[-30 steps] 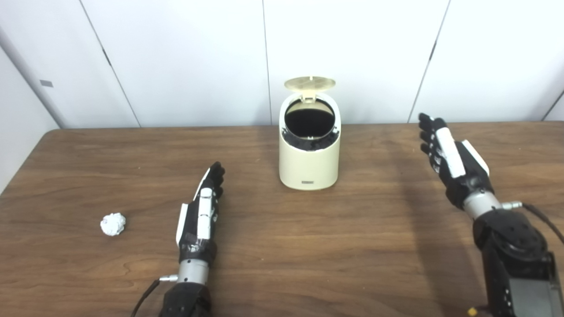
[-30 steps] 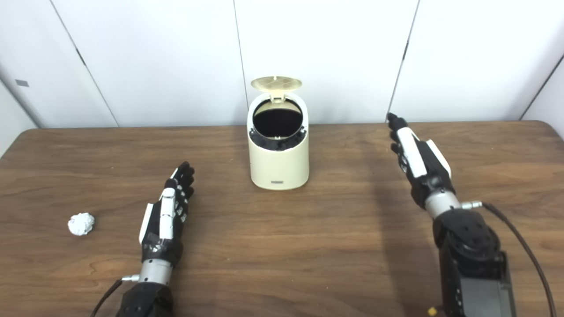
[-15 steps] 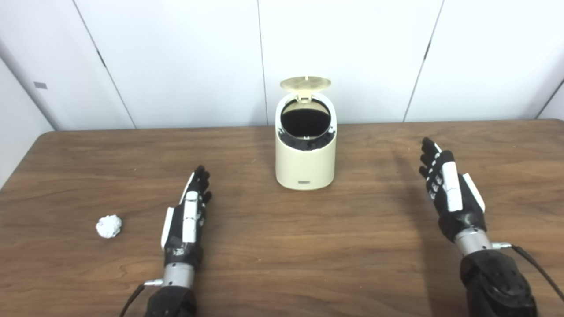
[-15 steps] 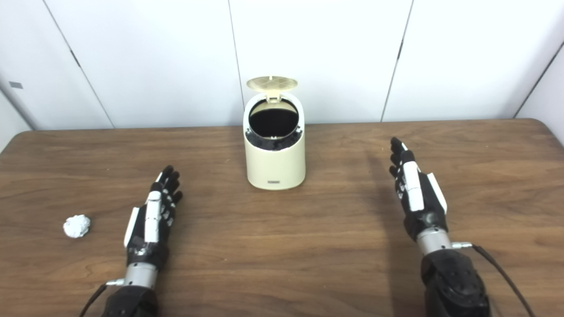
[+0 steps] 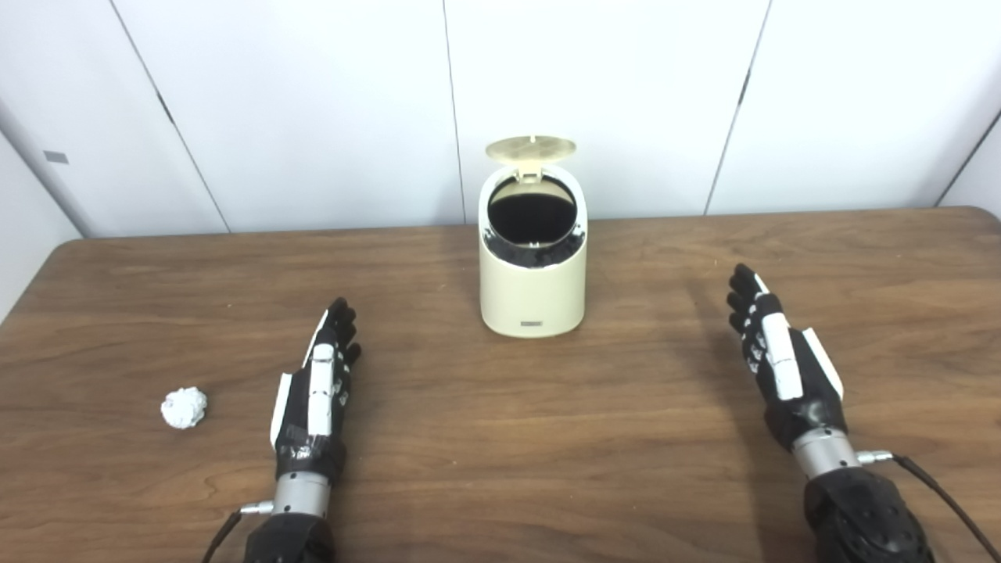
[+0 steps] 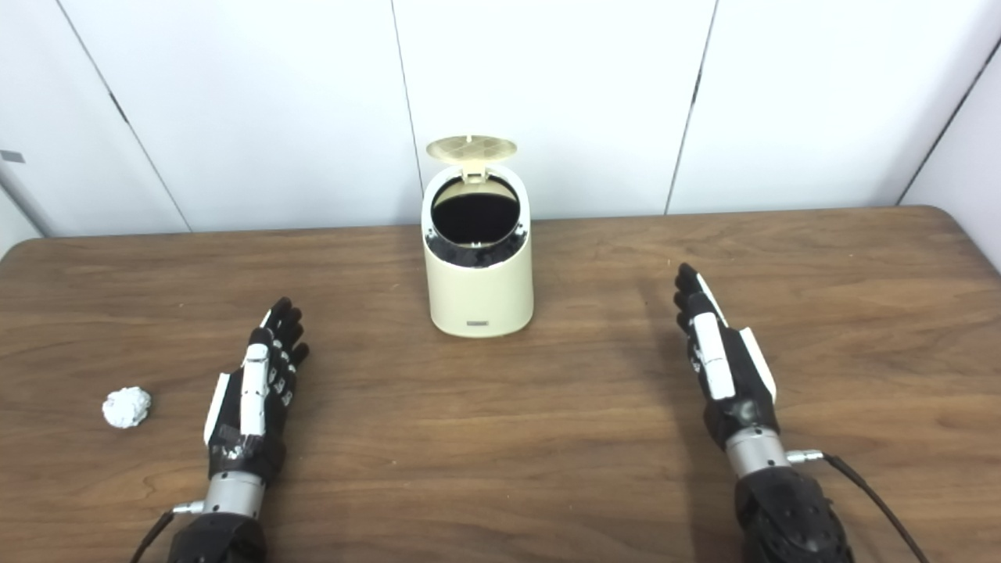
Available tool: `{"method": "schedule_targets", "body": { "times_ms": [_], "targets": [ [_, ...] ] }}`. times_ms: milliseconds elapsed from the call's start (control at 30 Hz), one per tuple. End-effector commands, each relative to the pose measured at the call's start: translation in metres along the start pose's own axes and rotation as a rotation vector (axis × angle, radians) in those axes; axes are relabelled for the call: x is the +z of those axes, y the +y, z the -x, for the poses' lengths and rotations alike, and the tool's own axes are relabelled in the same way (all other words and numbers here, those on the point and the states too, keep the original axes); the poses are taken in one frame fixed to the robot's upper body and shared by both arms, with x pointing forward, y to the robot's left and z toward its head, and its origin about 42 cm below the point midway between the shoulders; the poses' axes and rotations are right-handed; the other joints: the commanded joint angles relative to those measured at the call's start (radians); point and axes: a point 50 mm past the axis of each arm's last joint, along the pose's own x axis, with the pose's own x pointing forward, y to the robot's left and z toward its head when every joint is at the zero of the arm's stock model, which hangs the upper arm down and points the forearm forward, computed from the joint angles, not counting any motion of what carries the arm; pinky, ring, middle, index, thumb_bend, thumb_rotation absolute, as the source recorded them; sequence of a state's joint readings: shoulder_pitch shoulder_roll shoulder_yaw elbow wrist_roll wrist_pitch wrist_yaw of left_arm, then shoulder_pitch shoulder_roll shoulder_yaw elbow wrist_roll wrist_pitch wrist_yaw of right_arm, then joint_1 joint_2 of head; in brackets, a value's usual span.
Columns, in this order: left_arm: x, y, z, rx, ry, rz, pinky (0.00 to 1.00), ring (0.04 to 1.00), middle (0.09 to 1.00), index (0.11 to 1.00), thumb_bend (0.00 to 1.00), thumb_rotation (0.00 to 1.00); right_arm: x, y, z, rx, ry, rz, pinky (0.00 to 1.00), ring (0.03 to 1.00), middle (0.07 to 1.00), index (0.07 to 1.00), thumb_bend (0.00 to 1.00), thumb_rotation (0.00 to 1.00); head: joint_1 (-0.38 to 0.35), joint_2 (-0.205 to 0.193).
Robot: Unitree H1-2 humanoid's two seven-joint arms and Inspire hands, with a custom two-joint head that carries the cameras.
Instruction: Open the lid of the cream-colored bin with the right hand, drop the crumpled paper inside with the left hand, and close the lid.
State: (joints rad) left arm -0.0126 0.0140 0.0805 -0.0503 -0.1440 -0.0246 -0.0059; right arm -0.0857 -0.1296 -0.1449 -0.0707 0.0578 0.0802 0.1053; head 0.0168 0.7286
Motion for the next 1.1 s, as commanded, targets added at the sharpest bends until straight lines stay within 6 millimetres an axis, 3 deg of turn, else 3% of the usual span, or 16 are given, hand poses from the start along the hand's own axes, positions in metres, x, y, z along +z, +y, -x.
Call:
{"method": "schedule_targets", "body": {
  "times_ms": [0,367,667,800,900,1067],
  "targets": [
    [0.007,-0.005,0.0,-0.009,-0.035,-0.008,1.0,0.991,0.966,0.971,0.41,0.93,0.01,-0.011,-0.005,-0.014,-0.08,0.011,1.0,0.986,0.986,0.98,0.55,1.0,0.035,0.0],
    [0.001,-0.024,0.002,-0.012,-0.042,-0.012,1.0,0.986,0.957,0.973,0.38,0.91,-0.002,-0.033,-0.004,-0.004,-0.075,-0.002,1.0,1.0,1.0,0.999,0.54,1.0,0.231,-0.028],
    [-0.011,-0.034,-0.001,-0.003,-0.038,-0.019,1.0,0.982,0.946,0.954,0.4,0.87,0.019,-0.024,-0.003,-0.017,-0.085,-0.044,1.0,0.97,0.965,0.958,0.53,1.0,0.339,-0.07],
    [-0.015,-0.037,-0.002,0.0,-0.043,-0.042,0.98,0.966,0.942,0.946,0.43,0.83,0.033,-0.016,-0.001,-0.031,-0.085,-0.056,0.93,0.927,0.928,0.918,0.48,1.0,0.372,-0.086],
    [-0.018,-0.039,-0.002,0.005,-0.044,-0.05,0.98,0.967,0.938,0.943,0.46,0.83,0.04,-0.012,0.001,-0.026,-0.079,-0.044,0.93,0.935,0.938,0.928,0.46,1.0,0.384,-0.093],
    [-0.016,-0.037,-0.005,0.012,-0.044,-0.078,0.98,0.963,0.935,0.939,0.5,0.81,0.041,-0.011,0.001,-0.038,-0.077,-0.003,0.85,0.899,0.912,0.899,0.5,1.0,0.391,-0.105]
  ]
}}
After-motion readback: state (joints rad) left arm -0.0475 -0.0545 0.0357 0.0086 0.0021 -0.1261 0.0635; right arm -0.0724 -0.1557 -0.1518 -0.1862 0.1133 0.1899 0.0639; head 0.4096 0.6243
